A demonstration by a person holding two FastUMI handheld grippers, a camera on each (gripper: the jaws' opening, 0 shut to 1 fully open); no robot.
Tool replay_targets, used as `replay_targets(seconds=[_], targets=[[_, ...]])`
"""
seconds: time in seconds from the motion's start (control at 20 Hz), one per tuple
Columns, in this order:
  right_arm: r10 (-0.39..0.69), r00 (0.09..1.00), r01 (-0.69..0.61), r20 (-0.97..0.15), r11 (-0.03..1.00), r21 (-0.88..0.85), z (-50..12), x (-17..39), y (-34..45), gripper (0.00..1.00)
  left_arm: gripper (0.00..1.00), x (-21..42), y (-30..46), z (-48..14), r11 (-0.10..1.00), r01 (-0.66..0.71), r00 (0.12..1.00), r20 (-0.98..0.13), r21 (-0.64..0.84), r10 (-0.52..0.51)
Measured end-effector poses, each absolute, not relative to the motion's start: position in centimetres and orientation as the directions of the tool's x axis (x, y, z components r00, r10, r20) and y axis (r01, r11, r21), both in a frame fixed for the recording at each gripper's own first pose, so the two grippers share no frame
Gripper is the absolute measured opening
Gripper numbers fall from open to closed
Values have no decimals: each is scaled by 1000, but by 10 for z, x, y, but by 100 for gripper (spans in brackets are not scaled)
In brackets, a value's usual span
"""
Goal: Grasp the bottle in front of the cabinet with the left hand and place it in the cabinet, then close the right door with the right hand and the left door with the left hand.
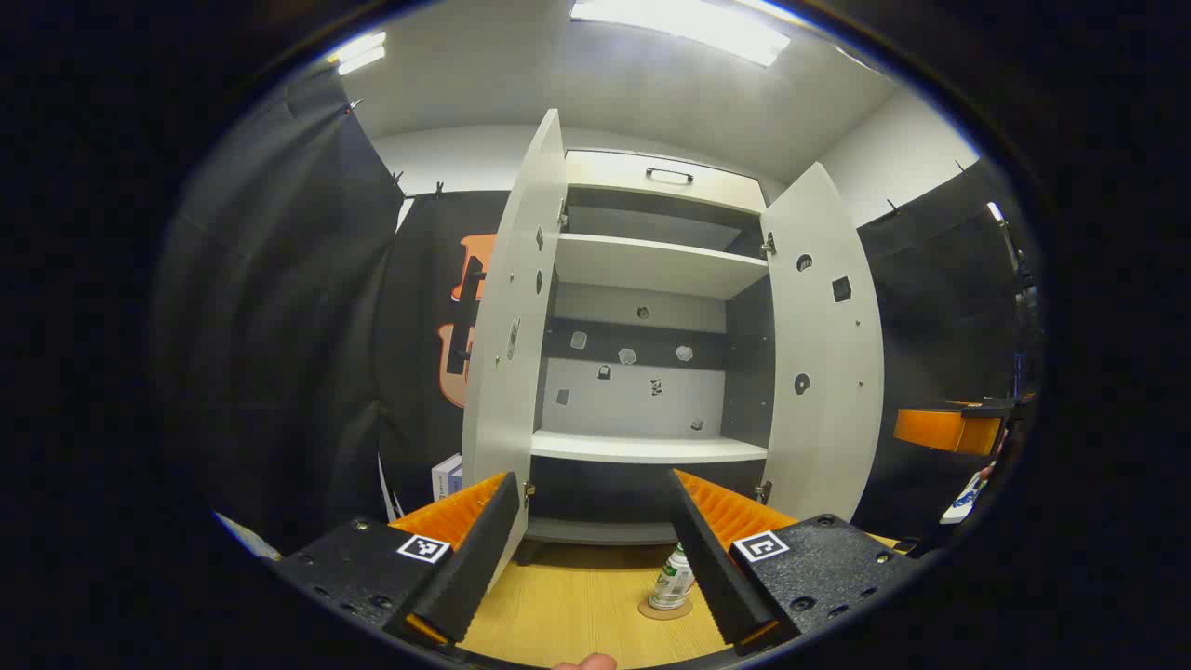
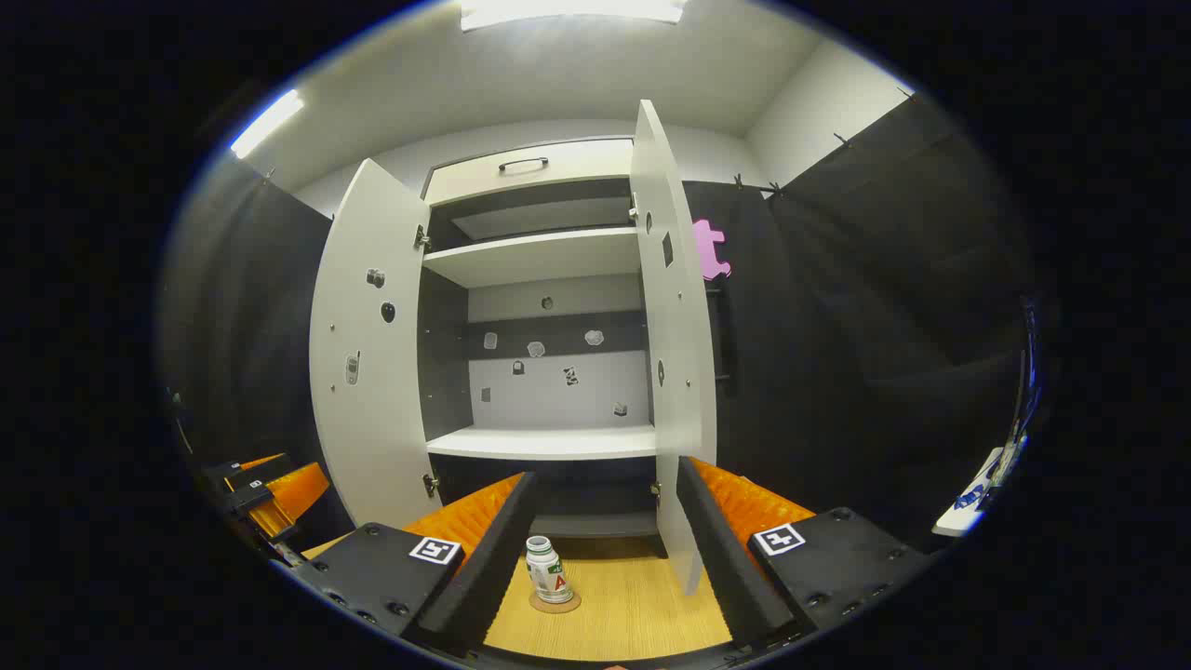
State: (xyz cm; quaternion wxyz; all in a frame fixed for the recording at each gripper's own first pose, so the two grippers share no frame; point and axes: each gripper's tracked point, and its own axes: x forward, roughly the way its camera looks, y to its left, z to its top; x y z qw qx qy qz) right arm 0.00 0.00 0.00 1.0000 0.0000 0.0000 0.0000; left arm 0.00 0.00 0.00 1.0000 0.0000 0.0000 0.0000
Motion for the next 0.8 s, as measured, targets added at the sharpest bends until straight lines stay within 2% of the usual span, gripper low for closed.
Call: replay_targets(seconds=[0.05,0.1,0.15,0.2,0.3,0.35,0.4,0.45,0.8], targets=[[1,1000,-1,0,1000,1,0,0,0,98,96,-1,0,1,1000,0,1000,1,1,0],[3,1000,-3,1,1000,3,1,2,1,89,96,-1,0,1,1000,0,1000,3,1,0],[3,1000,-3,2,1000,4,2,2,1,89,96,-1,0,2,1000,-1,1000,5,2,1],[4,1000,-4,4,1000,3,3,3,2,98,96,-1,1,2,1000,-2,1000,7,3,2],[5,1000,-5,9,1000,-2,5,4,3,98,96,-1,3,2,1000,-5,1000,7,2,5],[6,1000,-6,9,1000,-4,5,4,4,89,96,-1,4,1,1000,-8,1000,6,1,8],[8,1000,-8,9,1000,-5,5,4,5,89,96,-2,5,1,1000,-10,1000,5,0,10],[10,1000,-10,9,1000,-5,5,5,6,98,96,-1,7,1,1000,-13,1000,4,-1,13],[15,1000,-15,9,1000,-4,5,8,10,98,96,2,11,3,1000,-18,1000,8,2,18]])
